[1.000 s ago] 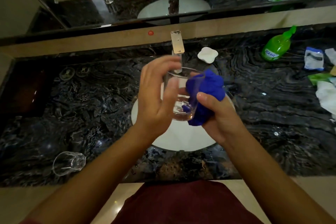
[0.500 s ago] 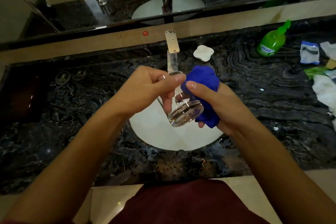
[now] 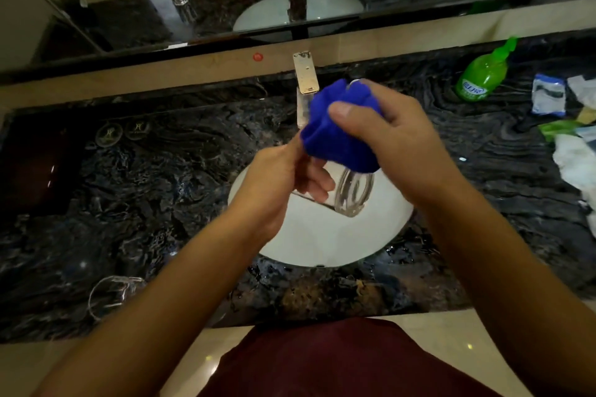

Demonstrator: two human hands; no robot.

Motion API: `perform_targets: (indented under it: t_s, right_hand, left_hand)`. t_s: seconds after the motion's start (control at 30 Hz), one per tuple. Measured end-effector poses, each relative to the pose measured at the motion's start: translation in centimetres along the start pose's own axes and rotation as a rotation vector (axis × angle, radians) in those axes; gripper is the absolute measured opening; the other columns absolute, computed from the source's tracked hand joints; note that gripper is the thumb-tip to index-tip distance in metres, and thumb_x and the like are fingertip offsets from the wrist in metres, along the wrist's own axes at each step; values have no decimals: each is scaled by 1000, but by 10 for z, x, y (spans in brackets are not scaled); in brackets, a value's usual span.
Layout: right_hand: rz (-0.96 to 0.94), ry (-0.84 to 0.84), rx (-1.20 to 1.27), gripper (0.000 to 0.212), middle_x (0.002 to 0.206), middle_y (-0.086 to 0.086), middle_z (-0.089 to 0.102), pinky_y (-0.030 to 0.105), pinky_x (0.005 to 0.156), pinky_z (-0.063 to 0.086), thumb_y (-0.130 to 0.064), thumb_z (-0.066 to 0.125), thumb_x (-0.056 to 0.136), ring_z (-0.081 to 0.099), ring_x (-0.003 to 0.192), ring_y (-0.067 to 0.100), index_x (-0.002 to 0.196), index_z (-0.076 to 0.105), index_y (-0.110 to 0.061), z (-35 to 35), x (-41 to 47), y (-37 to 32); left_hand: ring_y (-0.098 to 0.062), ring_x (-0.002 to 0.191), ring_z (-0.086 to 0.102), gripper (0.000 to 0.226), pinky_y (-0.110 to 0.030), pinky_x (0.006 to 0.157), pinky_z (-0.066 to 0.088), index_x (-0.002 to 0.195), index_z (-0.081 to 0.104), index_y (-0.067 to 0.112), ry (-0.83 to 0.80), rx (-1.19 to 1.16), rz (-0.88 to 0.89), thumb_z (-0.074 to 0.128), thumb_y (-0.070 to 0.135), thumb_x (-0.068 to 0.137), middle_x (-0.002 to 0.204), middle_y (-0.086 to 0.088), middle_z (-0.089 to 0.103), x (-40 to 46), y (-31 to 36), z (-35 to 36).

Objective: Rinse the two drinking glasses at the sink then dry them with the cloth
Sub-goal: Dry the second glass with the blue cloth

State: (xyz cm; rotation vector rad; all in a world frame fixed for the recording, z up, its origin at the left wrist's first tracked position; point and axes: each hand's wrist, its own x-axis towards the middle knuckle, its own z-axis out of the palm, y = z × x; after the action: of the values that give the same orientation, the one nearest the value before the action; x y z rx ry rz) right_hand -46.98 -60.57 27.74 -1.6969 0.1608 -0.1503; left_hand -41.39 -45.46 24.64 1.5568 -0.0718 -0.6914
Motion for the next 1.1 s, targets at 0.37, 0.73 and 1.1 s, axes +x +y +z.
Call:
perform_targets:
  t_s: [0.37,0.73,1.1]
  right_hand:
    - [12,-153,-267,32,112,-13,68,28,86,59,-36,66,97,67,97,4,129,64,-40,16,14,10]
    - [270,87,878,28,103,3,71,38,88,48,-38,62,91,65,97,18,103,76,-18,37,8,49]
    - [-450,430,-390,38,158,17,43,56,120,30,-25,56,101,30,153,34,138,61,-14,72,-20,50]
  left_hand:
    - [-20,83,78,64,-36,62,63,100,79,18,136,-282,-21,32,61,104,97,-10,81,-10,-2,0]
    - [-33,122,63,56,-42,108,51,125,65,-3,83,-466,-127,53,46,101,134,-22,62,3,5,2]
    - [-27,97,73,53,-37,87,61,92,78,13,326,-585,-87,40,44,110,98,-12,78,2,-12,13]
